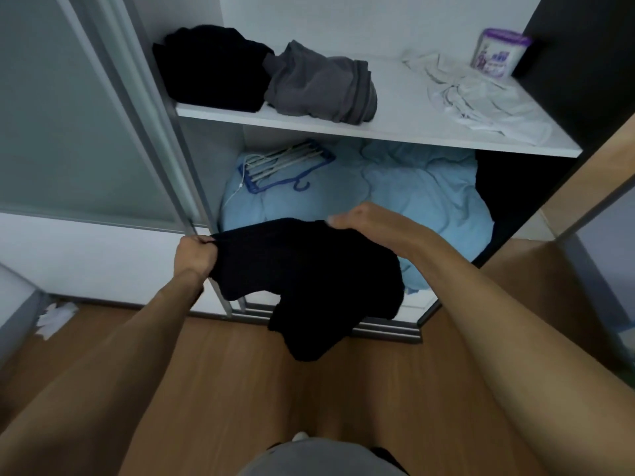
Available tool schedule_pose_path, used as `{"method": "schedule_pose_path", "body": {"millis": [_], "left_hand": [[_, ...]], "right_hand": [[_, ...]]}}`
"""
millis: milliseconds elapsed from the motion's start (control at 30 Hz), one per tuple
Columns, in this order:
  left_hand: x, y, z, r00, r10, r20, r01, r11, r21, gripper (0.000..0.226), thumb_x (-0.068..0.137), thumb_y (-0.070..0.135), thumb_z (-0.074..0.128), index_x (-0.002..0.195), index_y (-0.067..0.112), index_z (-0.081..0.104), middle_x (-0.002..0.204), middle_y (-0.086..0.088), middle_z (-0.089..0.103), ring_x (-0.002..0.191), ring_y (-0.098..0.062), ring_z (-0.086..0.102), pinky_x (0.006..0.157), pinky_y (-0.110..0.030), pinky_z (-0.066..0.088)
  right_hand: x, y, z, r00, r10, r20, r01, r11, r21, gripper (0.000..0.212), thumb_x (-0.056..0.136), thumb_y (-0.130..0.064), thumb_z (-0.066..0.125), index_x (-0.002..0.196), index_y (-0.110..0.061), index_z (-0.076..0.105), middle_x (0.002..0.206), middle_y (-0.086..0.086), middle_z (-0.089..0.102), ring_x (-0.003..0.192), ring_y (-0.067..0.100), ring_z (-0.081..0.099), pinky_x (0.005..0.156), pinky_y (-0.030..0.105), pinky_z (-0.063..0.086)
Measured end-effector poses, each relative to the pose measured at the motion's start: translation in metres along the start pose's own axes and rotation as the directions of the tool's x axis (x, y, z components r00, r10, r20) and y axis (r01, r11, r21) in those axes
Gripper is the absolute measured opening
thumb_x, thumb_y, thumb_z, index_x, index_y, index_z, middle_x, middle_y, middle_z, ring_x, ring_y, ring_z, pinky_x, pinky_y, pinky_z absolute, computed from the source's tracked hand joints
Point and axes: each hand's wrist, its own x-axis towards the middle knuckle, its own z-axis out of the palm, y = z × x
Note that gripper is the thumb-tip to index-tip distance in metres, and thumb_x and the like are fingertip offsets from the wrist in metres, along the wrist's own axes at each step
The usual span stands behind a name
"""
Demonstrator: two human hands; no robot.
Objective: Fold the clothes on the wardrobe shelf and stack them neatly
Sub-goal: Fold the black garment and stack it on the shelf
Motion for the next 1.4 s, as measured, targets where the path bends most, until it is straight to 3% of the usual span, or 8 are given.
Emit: {"method": "schedule_pose_path", "body": {"millis": [67,167,667,900,1033,1167,1300,1400], "left_hand": [[0.002,0.003,-0.002,1.0,-0.001,0.013,0.001,1.0,0.002,0.031,0.081,0.003,0.046,0.098,0.002,0.072,0.096,-0.015,0.071,0.09,-0.032,0.066,0.084,-0.035,0.052],[0.004,0.009,-0.001,0.999,-0.024,0.029,0.024,1.0,-0.001,0.026,0.083,0.015,0.049,0.093,0.001,0.068,0.094,-0.021,0.07,0.091,-0.038,0.067,0.086,-0.041,0.052],[-0.01,0.045,0.07,0.967,0.027,0.255,-0.059,0.991,0.117,0.023,0.091,0.033,0.059,0.1,0.018,0.073,0.114,-0.014,0.069,0.111,-0.037,0.062,0.106,-0.043,0.045],[-0.064,0.035,0.091,0.856,0.035,0.516,0.14,0.944,-0.298,0.011,0.094,0.016,0.065,0.104,0.011,0.066,0.081,-0.004,0.068,0.069,-0.018,0.064,0.053,-0.016,0.052],[-0.097,0.024,0.085,0.662,0.154,0.734,0.274,0.861,-0.428,0.017,0.099,0.032,0.06,0.108,0.027,0.073,0.106,-0.003,0.076,0.1,-0.02,0.073,0.076,-0.024,0.058],[-0.103,0.027,0.086,0.691,0.12,0.713,0.304,0.847,-0.437,0.042,0.092,0.039,0.067,0.128,0.02,0.058,0.121,-0.013,0.07,0.113,-0.03,0.067,0.098,-0.044,0.055],[-0.107,0.038,0.083,0.647,0.206,0.735,0.241,0.859,-0.452,0.022,0.086,0.046,0.066,0.098,0.033,0.079,0.102,-0.001,0.078,0.096,-0.017,0.074,0.076,-0.027,0.059],[-0.111,0.04,0.085,0.562,0.305,0.769,0.241,0.829,-0.505,0.028,0.097,0.052,0.052,0.11,0.043,0.074,0.126,0.005,0.07,0.12,-0.013,0.064,0.093,-0.023,0.054]], "right_hand": [[-0.003,-0.007,0.004,0.993,0.041,0.115,-0.017,0.979,-0.205,0.058,0.061,-0.085,0.065,0.062,-0.027,0.066,0.055,-0.016,0.066,0.047,-0.001,0.062,0.055,0.021,0.046],[-0.002,-0.01,0.008,0.979,0.027,0.201,0.059,0.91,-0.41,0.04,0.065,-0.073,0.074,0.066,-0.034,0.064,0.058,-0.027,0.065,0.053,-0.009,0.062,0.055,0.016,0.043],[-0.003,-0.02,-0.005,0.934,-0.025,0.355,0.143,0.94,-0.311,0.017,0.092,-0.031,0.069,0.083,-0.017,0.072,0.072,-0.011,0.07,0.066,0.002,0.064,0.067,0.017,0.051],[0.007,-0.01,-0.003,0.979,-0.058,0.194,0.119,0.941,-0.317,0.04,0.088,-0.053,0.066,0.082,-0.014,0.071,0.074,-0.007,0.074,0.066,0.003,0.066,0.067,0.023,0.053],[0.012,-0.002,0.002,0.986,-0.043,0.159,0.092,0.944,-0.317,0.039,0.089,-0.057,0.063,0.076,-0.021,0.066,0.067,-0.012,0.069,0.062,0.001,0.065,0.059,0.016,0.047],[0.014,0.0,0.002,0.982,-0.001,0.191,0.066,0.94,-0.333,0.042,0.087,-0.06,0.064,0.072,-0.02,0.065,0.059,-0.015,0.066,0.053,-0.002,0.062,0.05,0.012,0.044],[0.014,-0.001,0.001,0.975,0.014,0.22,0.066,0.933,-0.354,0.039,0.087,-0.058,0.066,0.067,-0.024,0.063,0.051,-0.02,0.063,0.048,-0.004,0.06,0.043,0.009,0.04],[0.011,0.0,-0.004,0.975,0.043,0.217,0.034,0.94,-0.339,0.036,0.087,-0.058,0.066,0.075,-0.024,0.068,0.061,-0.015,0.069,0.055,-0.001,0.065,0.051,0.013,0.046]]}}
